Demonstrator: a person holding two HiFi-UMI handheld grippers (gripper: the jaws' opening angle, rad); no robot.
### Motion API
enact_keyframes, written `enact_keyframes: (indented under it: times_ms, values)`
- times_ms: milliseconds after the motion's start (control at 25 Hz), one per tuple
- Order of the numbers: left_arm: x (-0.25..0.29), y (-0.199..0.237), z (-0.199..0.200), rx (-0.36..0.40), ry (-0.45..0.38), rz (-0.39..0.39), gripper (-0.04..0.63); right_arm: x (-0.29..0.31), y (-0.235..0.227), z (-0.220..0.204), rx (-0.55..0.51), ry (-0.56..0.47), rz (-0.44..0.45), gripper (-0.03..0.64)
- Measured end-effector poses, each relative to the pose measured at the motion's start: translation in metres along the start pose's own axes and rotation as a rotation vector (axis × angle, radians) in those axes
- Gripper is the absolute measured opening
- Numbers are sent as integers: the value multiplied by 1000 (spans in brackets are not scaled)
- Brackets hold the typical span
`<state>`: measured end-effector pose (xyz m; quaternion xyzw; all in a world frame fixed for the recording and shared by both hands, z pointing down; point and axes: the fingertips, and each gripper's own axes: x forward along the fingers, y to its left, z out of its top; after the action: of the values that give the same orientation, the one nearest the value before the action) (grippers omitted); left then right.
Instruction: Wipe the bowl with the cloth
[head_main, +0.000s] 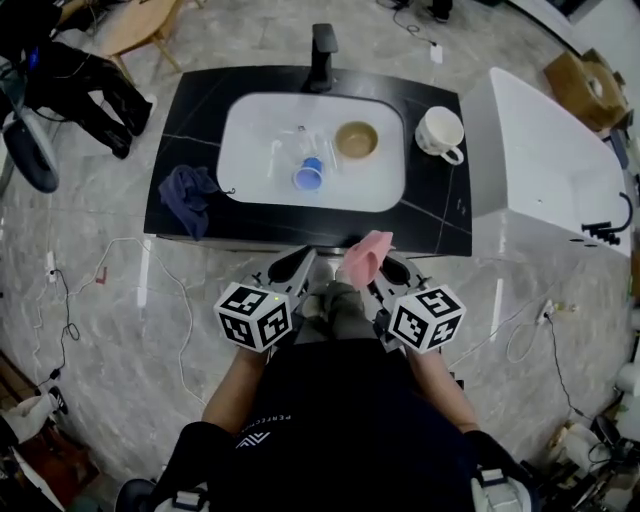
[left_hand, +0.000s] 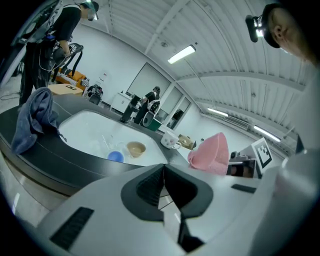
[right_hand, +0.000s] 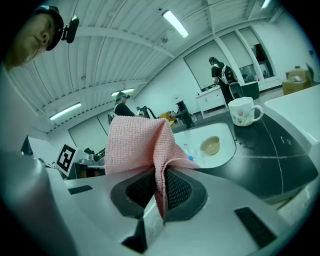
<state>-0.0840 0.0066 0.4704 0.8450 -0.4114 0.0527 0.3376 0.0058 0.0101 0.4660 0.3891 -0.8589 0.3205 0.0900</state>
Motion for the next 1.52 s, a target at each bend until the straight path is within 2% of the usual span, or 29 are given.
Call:
enact_keyframes:
  times_ms: [200, 440, 680, 840, 1000, 1160, 1280, 1400, 1520]
  values:
    - [11, 10, 23, 0, -34, 56, 9, 18, -16, 32, -20, -24, 55, 49]
    - [52, 12, 51, 32, -35, 70, 9, 35, -36, 61, -38, -30, 107, 49]
    - [87, 10, 71, 74, -36, 84, 9, 48, -65, 76, -13, -22, 140, 49]
    - [90, 18, 80, 70, -62, 117, 9, 60, -75, 82, 7, -12, 170, 49]
    - [91, 30, 75, 64, -19, 141, 9, 69, -76, 82, 16, 6, 182, 49]
    - [107, 36, 81, 135, 31, 124, 9, 81, -89, 84, 46, 11, 158, 49]
    - [119, 44, 87, 155, 53, 93, 9, 88, -95, 84, 69, 14, 122, 49]
    - [132, 53, 93, 179, 82, 47, 9, 95, -99, 84, 85, 12, 77, 49]
    - [149, 57, 94, 247, 130, -17, 9, 98, -107, 84, 101, 10, 21, 49]
